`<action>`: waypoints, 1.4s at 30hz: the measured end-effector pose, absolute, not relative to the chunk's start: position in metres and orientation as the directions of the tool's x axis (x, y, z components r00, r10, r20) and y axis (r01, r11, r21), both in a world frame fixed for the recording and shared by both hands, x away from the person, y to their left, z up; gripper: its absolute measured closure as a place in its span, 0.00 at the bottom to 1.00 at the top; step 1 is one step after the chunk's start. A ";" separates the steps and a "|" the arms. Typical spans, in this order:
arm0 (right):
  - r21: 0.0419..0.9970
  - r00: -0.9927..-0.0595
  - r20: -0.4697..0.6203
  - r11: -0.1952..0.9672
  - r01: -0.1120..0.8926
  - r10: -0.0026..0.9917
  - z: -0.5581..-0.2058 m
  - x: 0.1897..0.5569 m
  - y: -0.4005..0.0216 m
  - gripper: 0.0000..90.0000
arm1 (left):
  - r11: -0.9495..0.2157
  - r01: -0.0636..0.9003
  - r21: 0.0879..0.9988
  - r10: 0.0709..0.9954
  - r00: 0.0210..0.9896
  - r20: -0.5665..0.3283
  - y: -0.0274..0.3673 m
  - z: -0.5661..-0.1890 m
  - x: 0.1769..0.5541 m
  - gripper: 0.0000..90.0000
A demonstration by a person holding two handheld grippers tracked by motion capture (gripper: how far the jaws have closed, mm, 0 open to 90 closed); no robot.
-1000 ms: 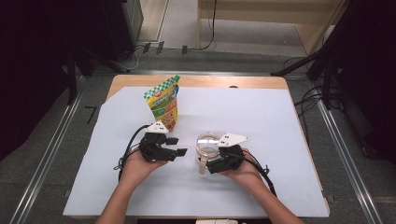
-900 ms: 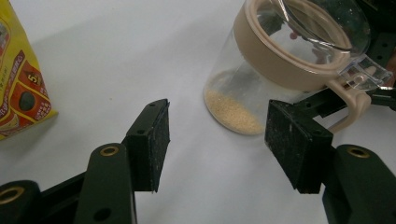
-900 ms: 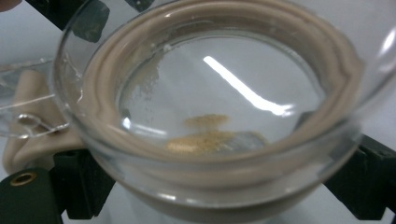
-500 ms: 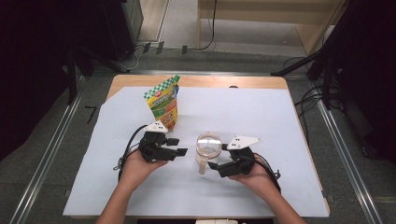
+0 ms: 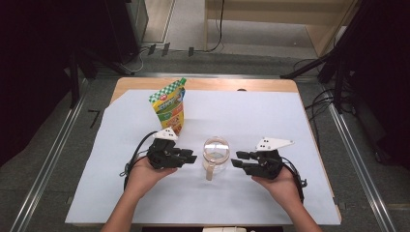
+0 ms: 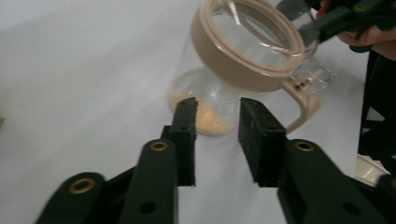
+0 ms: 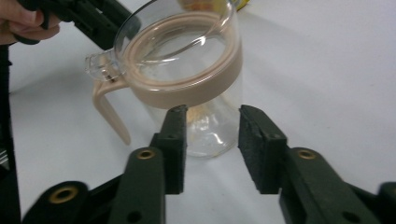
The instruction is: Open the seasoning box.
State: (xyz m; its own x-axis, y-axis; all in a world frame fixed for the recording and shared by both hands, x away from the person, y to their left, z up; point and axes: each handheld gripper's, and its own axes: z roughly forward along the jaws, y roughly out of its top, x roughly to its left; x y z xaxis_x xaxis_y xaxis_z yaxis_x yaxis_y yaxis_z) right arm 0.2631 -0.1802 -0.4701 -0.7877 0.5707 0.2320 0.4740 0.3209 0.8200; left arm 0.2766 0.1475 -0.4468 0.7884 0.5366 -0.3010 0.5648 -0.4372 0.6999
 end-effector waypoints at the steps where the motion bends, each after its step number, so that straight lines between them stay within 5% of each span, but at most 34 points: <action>1: 0.821 -0.786 0.226 0.322 0.471 0.575 -0.469 0.263 -0.180 0.79 | -0.444 0.556 0.703 0.527 0.796 -0.297 0.146 -0.446 0.276 0.85; 7: 0.835 -0.777 0.218 0.300 0.462 0.590 -0.467 0.259 -0.179 1.00 | -0.481 0.531 0.698 0.483 0.824 -0.295 0.135 -0.445 0.270 1.00; 15: 0.853 -0.791 0.195 0.298 0.429 0.580 -0.465 0.256 -0.172 1.00 | -0.520 0.471 0.713 0.421 0.867 -0.266 0.117 -0.440 0.260 1.00; 42: 0.853 -0.766 0.199 0.277 0.442 0.611 -0.469 0.262 -0.174 1.00 | -0.506 0.483 0.714 0.447 0.855 -0.262 0.095 -0.447 0.255 1.00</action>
